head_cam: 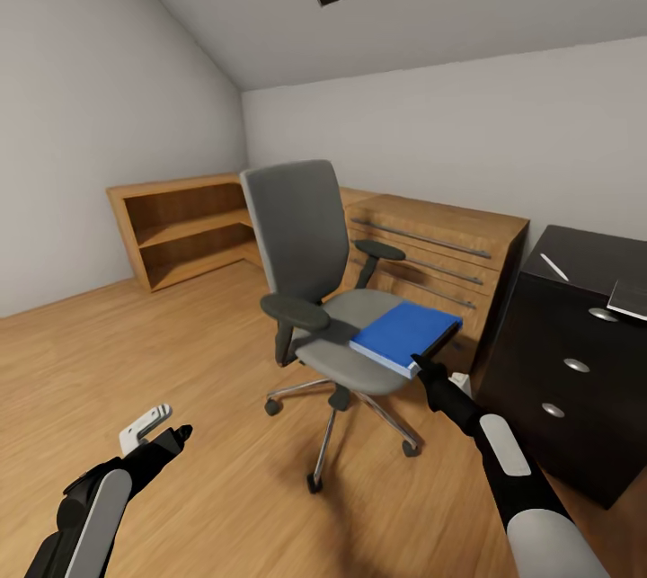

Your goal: In the bedroom, organize the workspace by keeping the computer under the desk, ensuring the monitor is on the desk, placing the keyboard on the desk next to the monitor, placing the mouse on the desk next to the keyboard, moving the folder from the swivel chair onto the desk next to the mouse, stacking the notebook on top of the folder with the pen on top of the notebook, and positioning the swivel chair next to the desk.

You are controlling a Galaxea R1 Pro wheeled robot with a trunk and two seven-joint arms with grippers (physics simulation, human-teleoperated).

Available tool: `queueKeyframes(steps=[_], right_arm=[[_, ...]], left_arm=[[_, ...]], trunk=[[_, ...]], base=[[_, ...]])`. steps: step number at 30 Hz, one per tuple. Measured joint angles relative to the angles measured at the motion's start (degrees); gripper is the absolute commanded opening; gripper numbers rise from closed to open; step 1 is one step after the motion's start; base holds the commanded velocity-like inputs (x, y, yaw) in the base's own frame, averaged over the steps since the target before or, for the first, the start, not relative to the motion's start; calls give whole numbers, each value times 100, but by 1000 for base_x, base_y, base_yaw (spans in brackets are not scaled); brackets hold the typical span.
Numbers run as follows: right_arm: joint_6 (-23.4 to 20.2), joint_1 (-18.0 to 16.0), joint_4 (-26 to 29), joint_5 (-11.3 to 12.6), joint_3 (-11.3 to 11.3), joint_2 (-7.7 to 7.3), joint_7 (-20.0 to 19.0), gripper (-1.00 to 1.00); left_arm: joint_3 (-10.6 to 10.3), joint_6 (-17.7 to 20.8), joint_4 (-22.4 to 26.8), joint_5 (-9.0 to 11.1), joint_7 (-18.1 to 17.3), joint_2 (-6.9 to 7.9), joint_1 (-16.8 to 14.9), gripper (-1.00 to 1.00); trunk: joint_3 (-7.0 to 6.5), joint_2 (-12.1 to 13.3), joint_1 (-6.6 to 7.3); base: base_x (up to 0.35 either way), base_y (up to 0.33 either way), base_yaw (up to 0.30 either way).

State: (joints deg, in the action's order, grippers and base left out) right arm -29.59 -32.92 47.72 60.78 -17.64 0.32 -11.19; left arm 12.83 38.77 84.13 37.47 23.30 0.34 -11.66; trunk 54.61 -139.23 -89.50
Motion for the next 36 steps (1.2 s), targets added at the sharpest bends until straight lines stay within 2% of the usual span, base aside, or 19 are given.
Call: queueKeyframes(steps=[9, 17, 26, 27, 29, 30, 31, 32, 33, 36], right_arm=[[-8, 0, 24, 4, 4, -10, -61, -100], [-13, 27, 728, -35, -4, -25, -196, -100], [-11, 172, 1435, -46, 331, -5, -199, -100], [-9, 285, 1777, -16, 405, 6, -198, -100], [-7, 367, 1992, -44, 437, 6, -195, -100], [-10, 535, 2348, -26, 595, 0, -190, -100], [-13, 862, 3019, -38, 771, -14, -180, -100], [-9, 912, 3147, -72, 781, -15, -175, -100], [-12, 999, 3353, -74, 786, -23, -174, -100], [-11, 1228, 3823, -87, 789, -31, -170, -100]], left_arm=[[0, 0, 0, -14, 2, 0, 0, 100], [-3, 0, -3, -3, 2, -6, 0, 100], [-23, -8, -132, -3, 10, -11, 0, 100], [-31, -11, -204, -8, 11, -14, 0, 100], [-33, -15, -224, -15, 11, -16, 0, 100], [-34, -16, -235, -15, 6, -16, 0, 100], [-46, -36, -641, -26, -15, -84, 3, 100], [-47, -39, -747, -40, -18, -92, 3, 100], [-57, -37, -865, -128, -23, -102, 59, 100], [-335, -53, -971, -512, -35, -122, 329, 100]], trunk=[[-162, 361, 197], [-305, 682, 370], [-467, 1043, 568], [-485, 1083, 592], [-521, 1163, 637], [-539, 1203, 659], [-556, 1243, 681], [-574, 1283, 703], [-592, 1323, 725], [-646, 1444, 791]], base=[[-24, 0, 0], [-306, 0, 0], [-315, 0, 0], [-76, 0, 0], [-32, 0, 0], [-1, 0, 0], [0, 0, 0], [0, 0, 0], [0, 0, 0], [0, 0, 0]])
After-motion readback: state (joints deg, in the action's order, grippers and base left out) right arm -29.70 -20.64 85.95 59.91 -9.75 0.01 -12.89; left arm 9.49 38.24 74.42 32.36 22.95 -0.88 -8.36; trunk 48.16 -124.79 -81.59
